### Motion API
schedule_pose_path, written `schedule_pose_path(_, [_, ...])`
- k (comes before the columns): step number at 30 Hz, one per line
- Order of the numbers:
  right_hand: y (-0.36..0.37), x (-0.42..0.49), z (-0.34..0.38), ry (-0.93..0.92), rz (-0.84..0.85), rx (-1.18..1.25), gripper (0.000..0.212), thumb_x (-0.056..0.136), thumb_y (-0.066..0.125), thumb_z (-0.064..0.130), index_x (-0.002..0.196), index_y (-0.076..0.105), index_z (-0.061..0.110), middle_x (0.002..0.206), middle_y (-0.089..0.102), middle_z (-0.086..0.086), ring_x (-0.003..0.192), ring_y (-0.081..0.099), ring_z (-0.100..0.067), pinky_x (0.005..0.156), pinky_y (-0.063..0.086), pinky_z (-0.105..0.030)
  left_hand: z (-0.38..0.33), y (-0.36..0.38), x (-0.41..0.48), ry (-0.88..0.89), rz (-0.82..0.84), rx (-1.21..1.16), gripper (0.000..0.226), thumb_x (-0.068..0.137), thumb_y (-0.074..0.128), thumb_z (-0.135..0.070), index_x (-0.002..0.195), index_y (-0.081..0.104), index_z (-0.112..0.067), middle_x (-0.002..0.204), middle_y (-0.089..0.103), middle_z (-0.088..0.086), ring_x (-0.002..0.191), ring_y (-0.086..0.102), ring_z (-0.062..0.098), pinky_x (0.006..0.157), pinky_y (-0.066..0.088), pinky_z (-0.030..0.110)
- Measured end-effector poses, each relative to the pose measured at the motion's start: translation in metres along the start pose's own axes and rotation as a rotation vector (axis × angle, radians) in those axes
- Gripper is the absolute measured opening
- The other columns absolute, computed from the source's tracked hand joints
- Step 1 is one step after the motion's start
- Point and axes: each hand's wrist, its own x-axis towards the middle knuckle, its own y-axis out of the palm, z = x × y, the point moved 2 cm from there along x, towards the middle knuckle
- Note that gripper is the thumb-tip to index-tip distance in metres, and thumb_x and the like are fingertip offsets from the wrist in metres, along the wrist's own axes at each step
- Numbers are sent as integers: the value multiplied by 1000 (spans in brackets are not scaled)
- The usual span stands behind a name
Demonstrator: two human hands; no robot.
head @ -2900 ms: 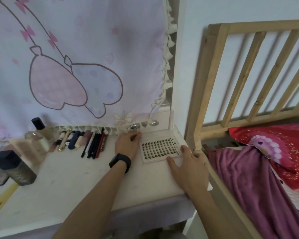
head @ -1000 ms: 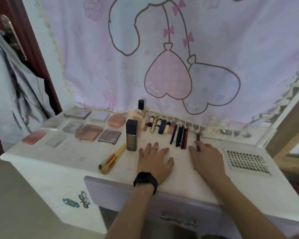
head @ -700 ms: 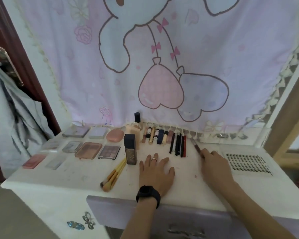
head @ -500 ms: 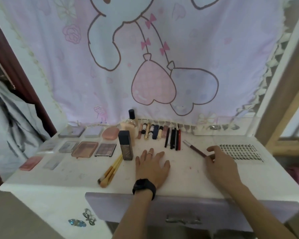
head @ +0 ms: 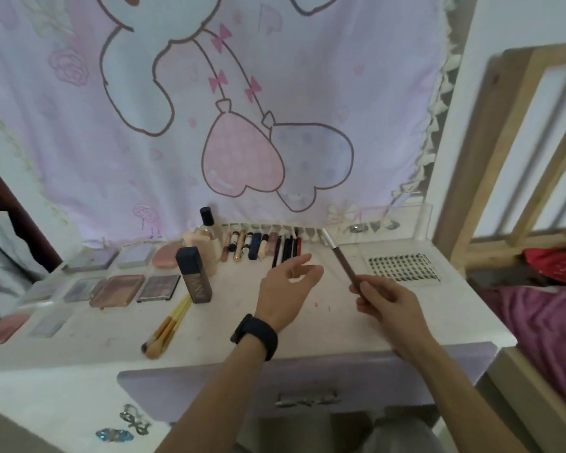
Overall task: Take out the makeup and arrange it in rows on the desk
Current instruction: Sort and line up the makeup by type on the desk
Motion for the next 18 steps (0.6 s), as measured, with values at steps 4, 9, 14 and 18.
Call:
schedule_pose_path(4, [3, -3, 2, -11, 48, -68, 15, 94, 64, 2, 103, 74, 9, 89, 78, -9, 71, 67, -13, 68, 58, -23, -12, 25, 9, -39, 48, -220, 37, 89, 72, -38, 123, 69, -24, 112, 71, -10, 103, 64, -3, 71, 48, 6])
schedule_pose_path(9, [5, -1, 1, -29, 76, -234, 14, 89, 72, 8, 97, 77, 19, 84, 77, 0, 70, 69, -13, 67, 56, -23, -14, 35, 12, -20, -6, -238, 20, 91, 71, -26, 111, 67, -26, 102, 71, -10, 92, 65, -1, 71, 48, 8])
schedule_pose_path(14, [3, 6, 0, -45, 72, -348, 9, 93, 70, 30, 98, 75, 24, 89, 76, 5, 68, 71, -13, 65, 56, -23, -14, 24, 10, 110, -29, 3, 17, 98, 60, -19, 111, 64, -30, 100, 63, -3, 82, 59, 5, 61, 47, 7])
schedule_pose_path(18, [5, 10, 2, 11, 82, -288, 27, 97, 60, 43, 99, 71, 19, 82, 73, -2, 61, 64, -16, 57, 53, -28, 10, 14, 8, 331, 51, 384, 22, 98, 59, -23, 116, 66, -33, 107, 55, -10, 92, 59, 3, 83, 50, 17])
